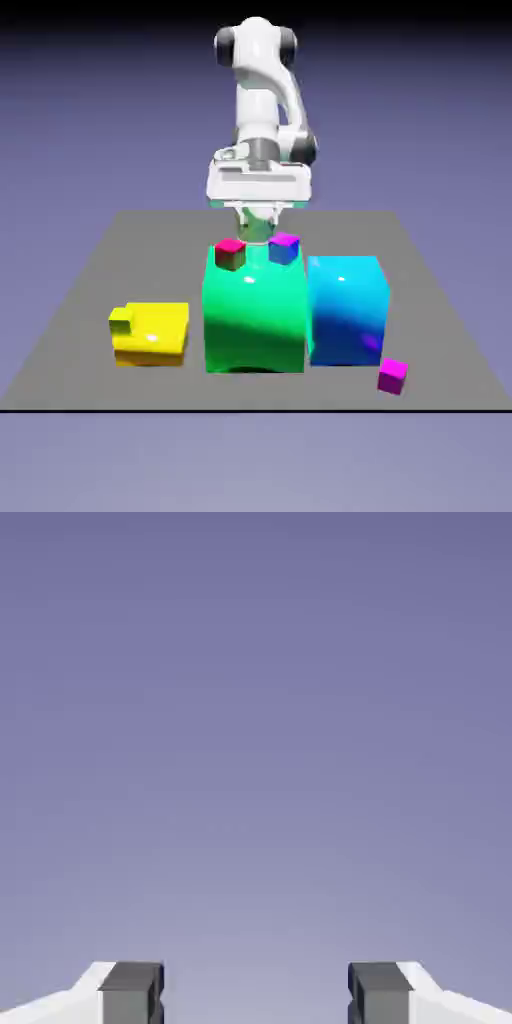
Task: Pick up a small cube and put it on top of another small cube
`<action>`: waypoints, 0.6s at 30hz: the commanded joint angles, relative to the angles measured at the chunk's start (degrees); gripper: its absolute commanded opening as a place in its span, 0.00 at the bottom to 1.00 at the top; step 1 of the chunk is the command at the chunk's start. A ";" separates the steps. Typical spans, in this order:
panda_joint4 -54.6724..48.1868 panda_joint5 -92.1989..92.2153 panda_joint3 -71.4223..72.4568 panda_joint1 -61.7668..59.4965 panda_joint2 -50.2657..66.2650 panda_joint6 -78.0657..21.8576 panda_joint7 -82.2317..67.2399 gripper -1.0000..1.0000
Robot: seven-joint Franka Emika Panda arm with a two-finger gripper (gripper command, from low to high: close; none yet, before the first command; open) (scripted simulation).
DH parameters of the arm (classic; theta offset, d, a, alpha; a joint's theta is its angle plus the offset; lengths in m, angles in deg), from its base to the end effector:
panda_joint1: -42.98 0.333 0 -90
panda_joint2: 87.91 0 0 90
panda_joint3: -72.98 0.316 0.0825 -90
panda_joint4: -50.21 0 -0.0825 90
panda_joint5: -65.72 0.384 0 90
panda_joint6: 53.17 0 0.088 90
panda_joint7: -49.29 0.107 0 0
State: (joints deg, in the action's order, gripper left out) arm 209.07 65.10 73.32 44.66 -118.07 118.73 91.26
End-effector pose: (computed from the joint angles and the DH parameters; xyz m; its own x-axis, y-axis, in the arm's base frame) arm 0.4010 0.0150 0.4542 0.5689 -0.6400 0.5165 -0.4563 -0.7681 -0.4492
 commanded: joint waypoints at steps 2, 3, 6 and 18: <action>-3.55 -1.01 0.56 1.66 4.16 -3.50 -0.82 0.50; -5.32 -1.52 0.83 2.49 6.23 -5.25 -1.22 0.50; -10.64 -3.03 1.67 4.97 12.46 -10.50 -2.45 0.50; -31.91 -9.10 5.00 14.92 37.38 -31.50 -7.34 0.50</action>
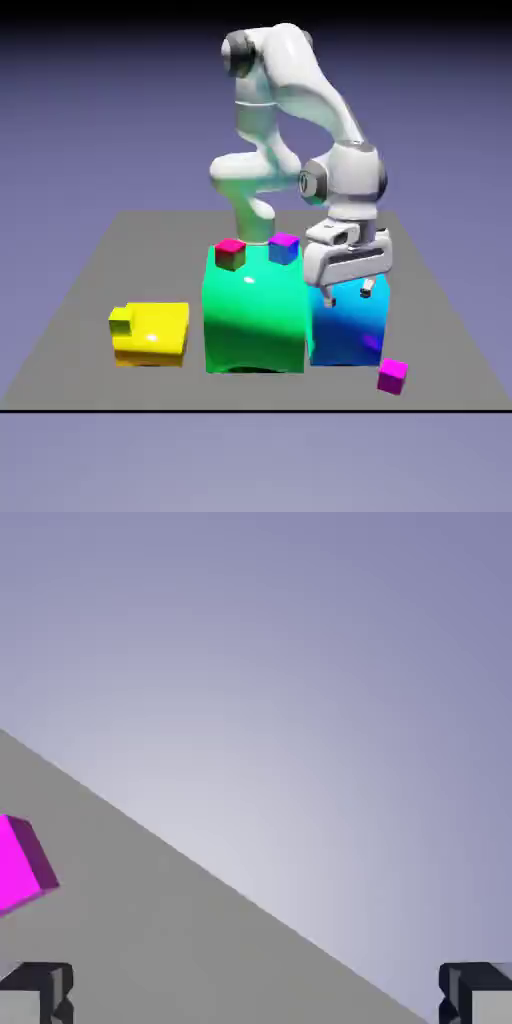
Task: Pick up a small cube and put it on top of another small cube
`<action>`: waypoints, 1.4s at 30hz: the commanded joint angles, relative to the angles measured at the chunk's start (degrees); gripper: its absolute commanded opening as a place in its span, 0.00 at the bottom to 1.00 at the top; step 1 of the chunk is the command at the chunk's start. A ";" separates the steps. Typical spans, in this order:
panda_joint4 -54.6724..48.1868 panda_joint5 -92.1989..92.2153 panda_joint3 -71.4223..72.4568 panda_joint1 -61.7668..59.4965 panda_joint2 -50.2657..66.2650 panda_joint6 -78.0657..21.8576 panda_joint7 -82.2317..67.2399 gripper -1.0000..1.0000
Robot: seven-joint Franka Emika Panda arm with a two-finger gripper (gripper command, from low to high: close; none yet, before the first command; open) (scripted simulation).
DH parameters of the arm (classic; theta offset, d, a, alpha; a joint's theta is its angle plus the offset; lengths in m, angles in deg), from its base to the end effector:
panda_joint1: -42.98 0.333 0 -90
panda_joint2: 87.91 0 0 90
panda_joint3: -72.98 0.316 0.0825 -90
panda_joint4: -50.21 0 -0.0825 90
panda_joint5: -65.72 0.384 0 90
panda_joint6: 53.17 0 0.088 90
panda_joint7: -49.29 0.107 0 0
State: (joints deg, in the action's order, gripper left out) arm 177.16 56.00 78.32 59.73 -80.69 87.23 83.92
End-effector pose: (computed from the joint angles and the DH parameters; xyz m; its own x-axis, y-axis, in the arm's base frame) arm 0.5131 0.2078 0.3312 0.9849 -0.0918 0.1467 -0.0975 -0.9947 0.0319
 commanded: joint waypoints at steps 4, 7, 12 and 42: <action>-7.09 -2.02 1.11 3.17 8.31 -7.00 -1.63 0.50; -12.41 -3.54 1.94 5.66 14.54 -12.25 -2.85 0.50; -21.28 -6.07 3.33 9.81 24.92 -21.00 -4.89 0.50; -3.97 3.63 -5.16 -10.21 -9.01 -40.95 7.63 0.00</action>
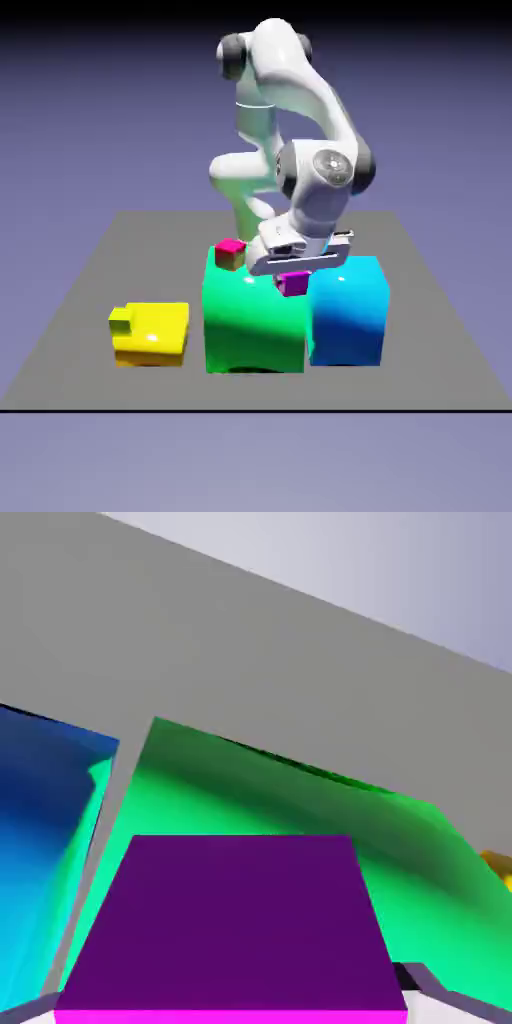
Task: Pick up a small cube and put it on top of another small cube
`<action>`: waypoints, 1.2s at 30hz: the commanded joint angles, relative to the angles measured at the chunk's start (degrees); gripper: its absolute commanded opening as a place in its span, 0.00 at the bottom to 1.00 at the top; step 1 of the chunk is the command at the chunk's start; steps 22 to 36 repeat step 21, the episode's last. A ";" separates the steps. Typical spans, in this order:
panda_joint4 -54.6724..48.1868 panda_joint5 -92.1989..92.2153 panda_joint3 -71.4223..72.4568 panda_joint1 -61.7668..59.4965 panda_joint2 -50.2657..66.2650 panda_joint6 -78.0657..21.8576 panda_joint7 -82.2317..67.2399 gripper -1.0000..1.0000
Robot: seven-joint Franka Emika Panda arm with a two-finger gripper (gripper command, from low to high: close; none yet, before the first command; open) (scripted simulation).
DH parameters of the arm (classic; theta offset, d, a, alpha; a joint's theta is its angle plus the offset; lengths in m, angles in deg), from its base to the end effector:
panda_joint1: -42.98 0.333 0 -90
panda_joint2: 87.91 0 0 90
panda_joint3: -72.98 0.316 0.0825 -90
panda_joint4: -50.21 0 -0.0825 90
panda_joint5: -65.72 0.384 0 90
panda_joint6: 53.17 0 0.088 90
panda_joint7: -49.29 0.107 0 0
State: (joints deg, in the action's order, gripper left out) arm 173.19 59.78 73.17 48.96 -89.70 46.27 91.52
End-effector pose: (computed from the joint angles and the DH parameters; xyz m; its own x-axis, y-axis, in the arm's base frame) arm 0.4843 0.0429 0.3916 0.7897 -0.5744 -0.2154 -0.5005 -0.8063 0.3152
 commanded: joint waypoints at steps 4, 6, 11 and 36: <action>4.48 2.20 -2.01 -4.21 -8.31 -3.88 2.97 0.00; 6.72 3.37 -3.01 -6.60 -12.46 -5.82 4.44 0.00; 11.35 5.80 -5.07 -11.53 -21.06 -9.83 7.49 0.00; 17.47 5.75 -5.11 -11.56 -21.23 -3.89 7.46 1.00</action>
